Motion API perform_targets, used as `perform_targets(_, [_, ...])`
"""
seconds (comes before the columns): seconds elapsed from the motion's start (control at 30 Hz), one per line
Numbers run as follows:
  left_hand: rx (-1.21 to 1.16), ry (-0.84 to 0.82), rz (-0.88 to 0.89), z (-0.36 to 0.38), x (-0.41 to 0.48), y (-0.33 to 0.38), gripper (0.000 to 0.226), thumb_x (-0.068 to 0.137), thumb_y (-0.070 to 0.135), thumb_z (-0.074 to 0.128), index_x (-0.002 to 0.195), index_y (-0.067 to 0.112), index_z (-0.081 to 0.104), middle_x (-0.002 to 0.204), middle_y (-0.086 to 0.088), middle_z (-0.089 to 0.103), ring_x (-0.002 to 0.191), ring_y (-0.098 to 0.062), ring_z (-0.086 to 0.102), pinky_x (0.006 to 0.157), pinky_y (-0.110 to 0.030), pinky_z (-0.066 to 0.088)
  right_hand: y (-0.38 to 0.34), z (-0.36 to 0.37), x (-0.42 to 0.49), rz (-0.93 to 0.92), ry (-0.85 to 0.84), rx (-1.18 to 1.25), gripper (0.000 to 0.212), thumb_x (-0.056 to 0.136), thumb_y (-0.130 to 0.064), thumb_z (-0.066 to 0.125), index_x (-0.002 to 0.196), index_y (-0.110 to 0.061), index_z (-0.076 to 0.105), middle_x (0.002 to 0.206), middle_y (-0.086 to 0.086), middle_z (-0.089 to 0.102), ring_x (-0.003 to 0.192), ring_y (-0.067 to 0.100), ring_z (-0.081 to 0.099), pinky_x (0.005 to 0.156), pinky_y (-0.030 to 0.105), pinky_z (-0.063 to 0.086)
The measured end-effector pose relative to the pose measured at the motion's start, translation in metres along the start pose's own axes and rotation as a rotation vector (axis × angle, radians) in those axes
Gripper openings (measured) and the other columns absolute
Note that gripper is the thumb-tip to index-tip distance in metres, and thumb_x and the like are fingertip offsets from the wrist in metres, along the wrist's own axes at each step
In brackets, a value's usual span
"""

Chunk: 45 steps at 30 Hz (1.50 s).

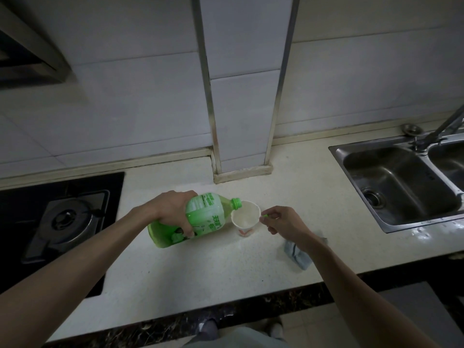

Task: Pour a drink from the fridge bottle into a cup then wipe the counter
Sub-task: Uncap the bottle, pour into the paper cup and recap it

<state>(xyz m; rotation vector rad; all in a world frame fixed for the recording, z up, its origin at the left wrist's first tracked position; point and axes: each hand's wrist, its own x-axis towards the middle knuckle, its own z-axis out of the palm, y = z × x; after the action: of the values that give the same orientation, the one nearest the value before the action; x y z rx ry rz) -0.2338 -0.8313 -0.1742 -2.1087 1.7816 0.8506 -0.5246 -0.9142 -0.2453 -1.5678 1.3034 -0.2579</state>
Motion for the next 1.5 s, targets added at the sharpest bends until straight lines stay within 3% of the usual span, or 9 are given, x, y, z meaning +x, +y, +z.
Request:
perform_targets(0.23, [-0.186,0.082,0.171,0.014,-0.005,-0.001,0.088,0.058,0.042,0.089,0.132,0.036,0.041,0.109,0.013,0.061,0.099,-0.012,0.059,0.081,-0.028,0.049,-0.019,0.0,-0.005,-0.127,0.039,0.11,0.025,0.089,-0.023,0.068,0.112,-0.014,0.066,0.093,0.0,0.069,0.069,0.008,0.066,0.061,0.015,0.05])
perform_targets(0.47, [-0.272,0.158,0.203,0.027,-0.01,-0.006,0.09,0.055,0.043,0.089,0.131,0.035,0.042,0.109,0.013,0.063,0.098,-0.012,0.06,0.084,-0.034,0.052,-0.045,0.007,-0.016,-0.198,-0.006,0.365,0.022,0.088,-0.013,0.068,0.11,-0.012,0.069,0.086,0.005,0.072,0.072,0.014,0.065,0.068,0.024,0.054])
perform_targets(0.67, [-0.368,0.191,0.206,0.037,-0.019,-0.014,0.089,0.055,0.039,0.091,0.13,0.037,0.044,0.106,0.018,0.062,0.097,-0.009,0.06,0.079,-0.024,0.05,-0.066,0.014,-0.025,-0.29,-0.006,0.282,0.023,0.085,-0.012,0.072,0.106,-0.019,0.072,0.082,-0.001,0.072,0.065,0.009,0.062,0.062,0.02,0.051])
perform_targets(0.8, [-0.472,0.206,0.215,0.041,-0.031,-0.017,0.091,0.055,0.035,0.093,0.131,0.038,0.044,0.107,0.023,0.059,0.098,-0.004,0.06,0.079,-0.018,0.049,-0.076,0.012,-0.029,-0.427,-0.039,0.108,0.035,0.082,-0.003,0.072,0.107,-0.028,0.071,0.105,-0.003,0.069,0.084,0.01,0.066,0.072,0.016,0.053])
perform_targets(0.9, [-0.529,0.212,0.221,0.042,-0.042,-0.02,0.091,0.055,0.032,0.093,0.132,0.038,0.044,0.11,0.021,0.06,0.101,-0.002,0.06,0.083,-0.021,0.052,-0.085,0.007,-0.034,-0.564,-0.083,0.002,0.038,0.079,0.007,0.071,0.107,-0.019,0.072,0.114,-0.008,0.066,0.093,0.008,0.066,0.082,0.017,0.054])
perform_targets(1.0, [-0.559,0.22,0.225,0.045,-0.051,-0.025,0.092,0.054,0.033,0.093,0.131,0.041,0.044,0.111,0.021,0.06,0.102,-0.001,0.06,0.083,-0.021,0.053,-0.094,0.007,-0.038,-0.608,-0.035,-0.107,0.037,0.078,0.002,0.074,0.108,-0.019,0.072,0.102,-0.011,0.069,0.083,0.008,0.067,0.078,0.017,0.054])
perform_targets(1.17, [-0.629,0.268,0.228,0.052,-0.061,-0.03,0.091,0.054,0.032,0.093,0.132,0.04,0.046,0.111,0.023,0.061,0.101,0.001,0.059,0.079,-0.018,0.049,-0.112,0.022,-0.046,-0.464,0.022,-0.084,0.012,0.087,-0.023,0.07,0.094,-0.014,0.073,0.063,-0.005,0.068,0.052,0.005,0.061,0.052,0.017,0.049])
perform_targets(1.3, [-0.605,0.309,0.224,0.061,-0.064,-0.034,0.092,0.052,0.034,0.092,0.132,0.038,0.046,0.111,0.022,0.061,0.1,-0.004,0.06,0.084,-0.027,0.052,-0.116,0.042,-0.046,-0.412,0.153,-0.423,0.051,0.089,-0.054,0.054,0.066,-0.011,0.069,0.052,0.003,0.063,0.044,0.017,0.058,0.047,0.031,0.047])
perform_targets(1.5, [-0.612,0.302,0.226,0.077,-0.066,-0.033,0.089,0.053,0.036,0.091,0.13,0.039,0.046,0.111,0.021,0.062,0.1,-0.005,0.06,0.085,-0.032,0.053,-0.112,0.059,-0.046,-0.293,0.256,-0.539,0.06,0.096,-0.053,0.046,0.042,-0.025,0.049,0.036,-0.01,0.046,0.035,0.004,0.046,0.044,0.018,0.033])
